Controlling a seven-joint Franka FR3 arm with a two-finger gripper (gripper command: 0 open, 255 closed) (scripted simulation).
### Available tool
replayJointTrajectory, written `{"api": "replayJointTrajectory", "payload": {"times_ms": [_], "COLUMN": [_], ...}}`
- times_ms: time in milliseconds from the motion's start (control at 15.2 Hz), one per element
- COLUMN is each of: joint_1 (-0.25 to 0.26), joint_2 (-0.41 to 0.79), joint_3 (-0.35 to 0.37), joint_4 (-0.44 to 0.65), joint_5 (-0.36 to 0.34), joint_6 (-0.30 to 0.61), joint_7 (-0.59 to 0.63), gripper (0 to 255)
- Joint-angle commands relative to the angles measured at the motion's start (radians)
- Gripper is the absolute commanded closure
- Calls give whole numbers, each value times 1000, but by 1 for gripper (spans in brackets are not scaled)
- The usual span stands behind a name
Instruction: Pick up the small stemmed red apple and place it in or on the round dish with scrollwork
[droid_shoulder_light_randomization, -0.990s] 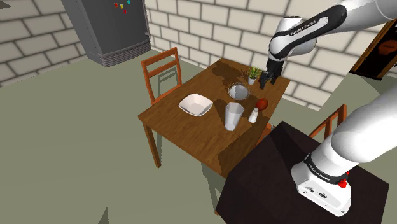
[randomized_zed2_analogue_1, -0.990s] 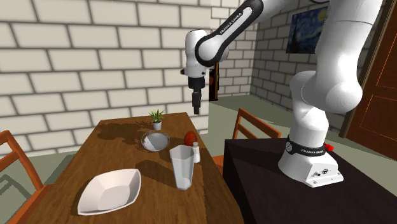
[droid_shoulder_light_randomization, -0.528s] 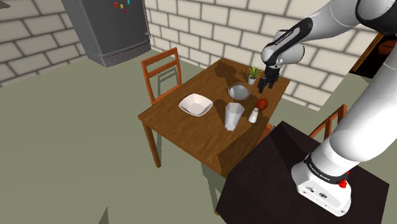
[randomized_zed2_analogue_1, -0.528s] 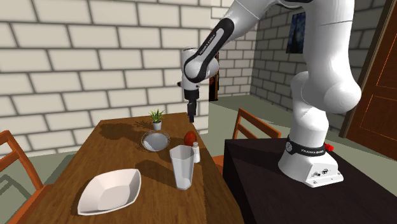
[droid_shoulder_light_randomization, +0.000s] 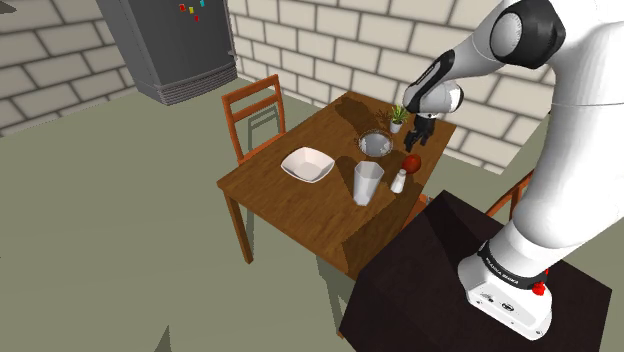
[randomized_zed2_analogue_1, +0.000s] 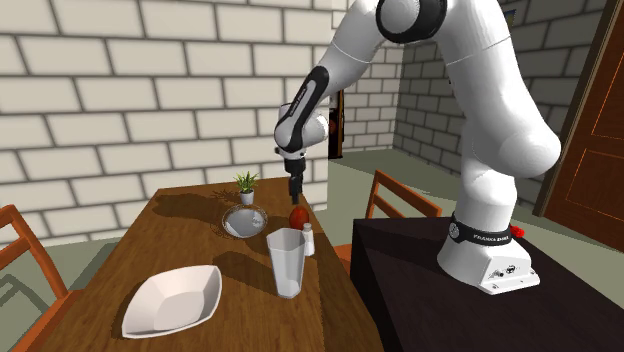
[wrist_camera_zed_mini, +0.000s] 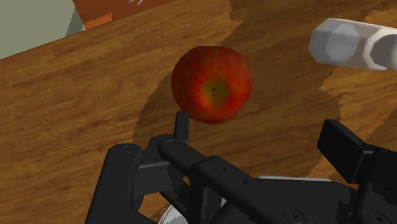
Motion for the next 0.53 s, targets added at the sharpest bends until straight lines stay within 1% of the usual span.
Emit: {"api": "replayJointTrajectory", "payload": {"times_ms": [0, 66, 462], "joint_1": [-38, -51, -74], "joint_2": [74, 101, 169], "joint_3": [17, 24, 52], "joint_4": [56, 80, 93], "joint_5": [29, 37, 66], "joint_6": [12, 14, 68], "joint_7": [-35, -44, -64], "gripper": [0, 0, 0]}}
